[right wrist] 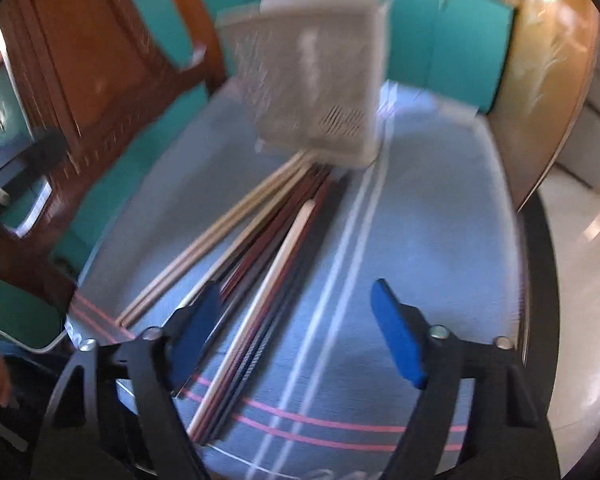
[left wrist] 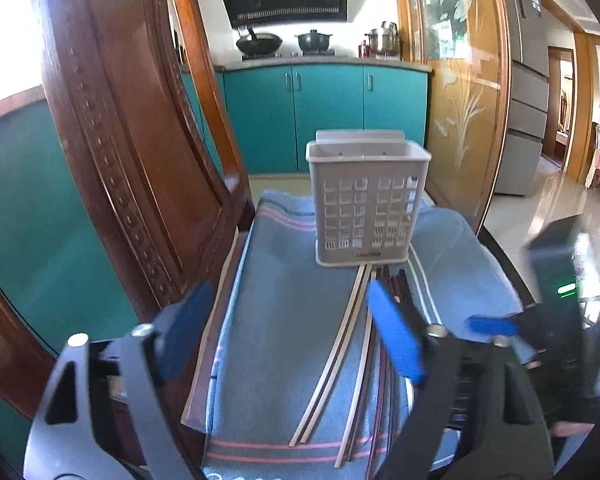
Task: Organize utensils
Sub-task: 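Grasp a light wooden chopstick with the left tool while the right tool grasps a black chopstick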
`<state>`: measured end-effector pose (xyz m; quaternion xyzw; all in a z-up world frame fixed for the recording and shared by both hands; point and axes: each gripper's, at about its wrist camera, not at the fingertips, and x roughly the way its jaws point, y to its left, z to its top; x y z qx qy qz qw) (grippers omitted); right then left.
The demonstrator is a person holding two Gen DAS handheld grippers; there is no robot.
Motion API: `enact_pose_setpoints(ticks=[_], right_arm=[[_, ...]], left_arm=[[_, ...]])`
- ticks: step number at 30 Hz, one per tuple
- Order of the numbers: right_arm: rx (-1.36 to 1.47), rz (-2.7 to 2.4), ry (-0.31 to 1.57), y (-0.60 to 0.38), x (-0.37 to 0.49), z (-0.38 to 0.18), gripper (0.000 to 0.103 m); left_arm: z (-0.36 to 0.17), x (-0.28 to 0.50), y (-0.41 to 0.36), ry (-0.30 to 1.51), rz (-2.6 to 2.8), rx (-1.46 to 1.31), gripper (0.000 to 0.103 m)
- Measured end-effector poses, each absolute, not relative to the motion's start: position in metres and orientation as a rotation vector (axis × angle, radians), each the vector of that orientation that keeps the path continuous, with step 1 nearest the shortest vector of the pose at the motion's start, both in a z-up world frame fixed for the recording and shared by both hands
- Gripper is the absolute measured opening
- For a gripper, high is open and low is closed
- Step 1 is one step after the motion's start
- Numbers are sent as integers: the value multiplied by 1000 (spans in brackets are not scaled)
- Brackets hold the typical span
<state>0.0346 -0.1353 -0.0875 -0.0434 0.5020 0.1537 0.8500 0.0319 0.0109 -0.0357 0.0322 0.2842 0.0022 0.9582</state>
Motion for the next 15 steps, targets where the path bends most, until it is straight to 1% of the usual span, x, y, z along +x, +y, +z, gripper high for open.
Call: enact_pose_setpoints(ticks=[1, 2, 4, 5, 10, 12, 15], right_arm=[[-101, 316, 1092, -132, 39, -93, 56], [-86, 315, 1137, -132, 46, -102, 46], [-98, 317, 1128, -131, 52, -104, 32], [-103, 315, 1134, -132, 55, -103, 28], [-31, 321, 1193, -165, 82, -99, 24], [11, 307, 1206, -186, 94, -96, 15], [72, 277, 1200, -213, 106, -92, 15]], left_arm=[[-39, 34, 12, 594, 2, 60, 65], [-42, 36, 15, 615, -5, 46, 60], [-45, 38, 18, 638, -14, 27, 56], [-47, 40, 19, 646, -12, 23, 55], [-60, 51, 22, 722, -32, 2, 55], [-65, 66, 18, 784, -61, -2, 55], [-64, 90, 4, 826, -78, 57, 55]])
